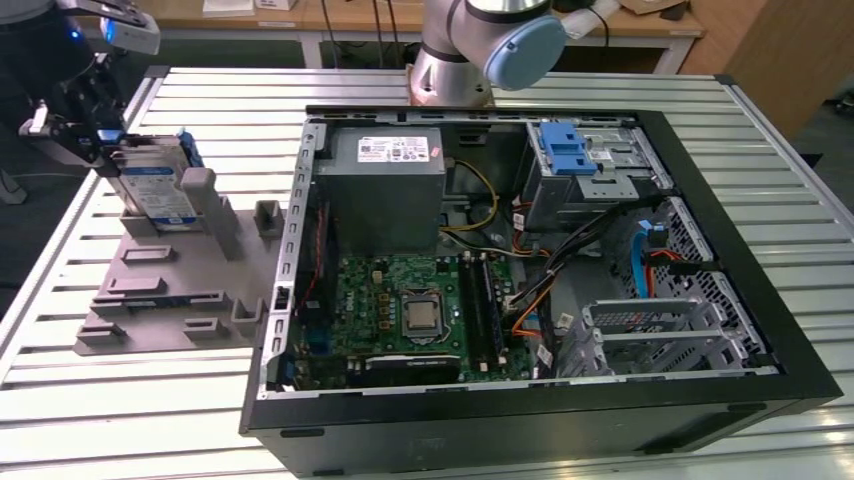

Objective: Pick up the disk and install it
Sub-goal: 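Pick up the disk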

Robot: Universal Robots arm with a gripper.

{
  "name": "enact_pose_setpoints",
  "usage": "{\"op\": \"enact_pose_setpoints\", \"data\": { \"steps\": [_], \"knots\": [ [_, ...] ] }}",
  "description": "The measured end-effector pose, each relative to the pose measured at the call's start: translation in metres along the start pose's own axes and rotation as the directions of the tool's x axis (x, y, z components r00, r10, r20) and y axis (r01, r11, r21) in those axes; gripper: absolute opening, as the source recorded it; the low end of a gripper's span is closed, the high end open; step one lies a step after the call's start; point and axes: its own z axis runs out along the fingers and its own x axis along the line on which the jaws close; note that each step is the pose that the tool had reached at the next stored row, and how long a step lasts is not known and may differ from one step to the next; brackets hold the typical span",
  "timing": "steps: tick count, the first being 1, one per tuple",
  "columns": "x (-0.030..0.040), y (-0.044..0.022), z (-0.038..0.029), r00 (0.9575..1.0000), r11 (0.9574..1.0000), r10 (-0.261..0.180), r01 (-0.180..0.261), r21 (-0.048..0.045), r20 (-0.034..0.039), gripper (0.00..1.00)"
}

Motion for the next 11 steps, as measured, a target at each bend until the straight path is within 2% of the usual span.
{"op": "enact_pose_setpoints", "data": {
  "steps": [1,2,8,9,11],
  "knots": [
    [0.0000,0.0000,0.0001,1.0000,1.0000,0.000,0.000,0.0000,0.0000,0.49],
    [0.0000,0.0000,0.0003,1.0000,1.0000,0.000,0.000,0.0001,0.0001,0.42],
    [0.0000,0.0000,0.0004,1.0000,1.0000,0.000,0.000,0.0003,0.0001,0.41],
    [0.0000,0.0000,0.0004,1.0000,1.0000,0.000,0.000,0.0002,0.0001,0.37],
    [0.0000,0.0000,0.0005,1.0000,1.0000,0.000,0.000,0.0003,0.0001,0.37]
  ]
}}
